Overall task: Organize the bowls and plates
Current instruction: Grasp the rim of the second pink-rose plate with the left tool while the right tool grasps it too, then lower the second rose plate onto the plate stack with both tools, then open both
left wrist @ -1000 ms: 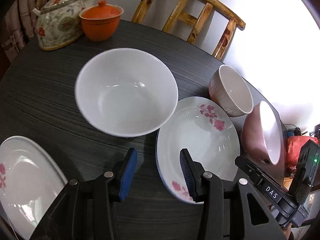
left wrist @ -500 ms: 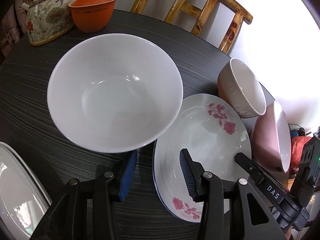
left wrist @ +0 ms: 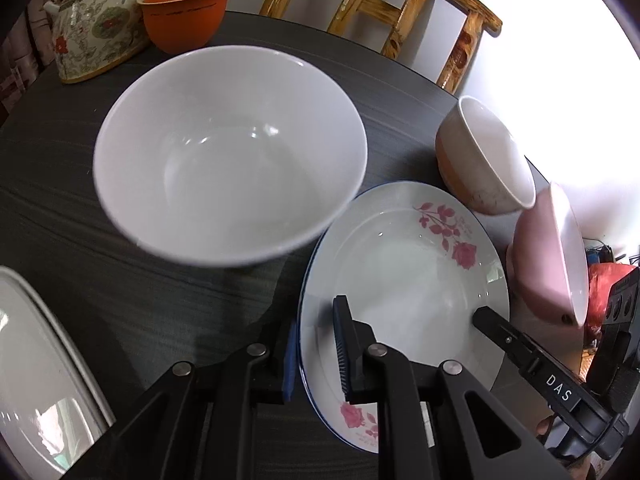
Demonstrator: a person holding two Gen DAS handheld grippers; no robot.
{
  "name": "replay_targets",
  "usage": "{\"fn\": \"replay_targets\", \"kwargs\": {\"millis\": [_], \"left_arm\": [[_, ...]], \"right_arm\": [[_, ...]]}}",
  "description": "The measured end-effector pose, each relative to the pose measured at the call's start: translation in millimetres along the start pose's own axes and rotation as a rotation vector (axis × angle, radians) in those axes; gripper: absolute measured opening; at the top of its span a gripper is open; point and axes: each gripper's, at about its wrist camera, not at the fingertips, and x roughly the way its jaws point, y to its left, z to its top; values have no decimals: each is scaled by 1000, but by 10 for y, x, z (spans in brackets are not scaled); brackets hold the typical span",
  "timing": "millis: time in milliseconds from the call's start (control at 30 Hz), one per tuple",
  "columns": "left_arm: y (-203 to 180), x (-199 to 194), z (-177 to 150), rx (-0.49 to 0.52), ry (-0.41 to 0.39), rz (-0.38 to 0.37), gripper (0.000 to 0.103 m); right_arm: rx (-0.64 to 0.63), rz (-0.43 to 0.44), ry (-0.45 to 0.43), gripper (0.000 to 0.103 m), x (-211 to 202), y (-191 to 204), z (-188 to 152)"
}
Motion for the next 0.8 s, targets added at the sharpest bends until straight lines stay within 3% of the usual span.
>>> {"fn": "replay_targets", "kwargs": {"millis": [467,800], "left_arm": [[0,-338,-459,32,7,9,15],[46,-743,-505,24,-48,-12,15]], "right_arm": [[-9,-8,11,12,-312,78,-429],[-57,-9,-21,12,-633,295,-604]]}}
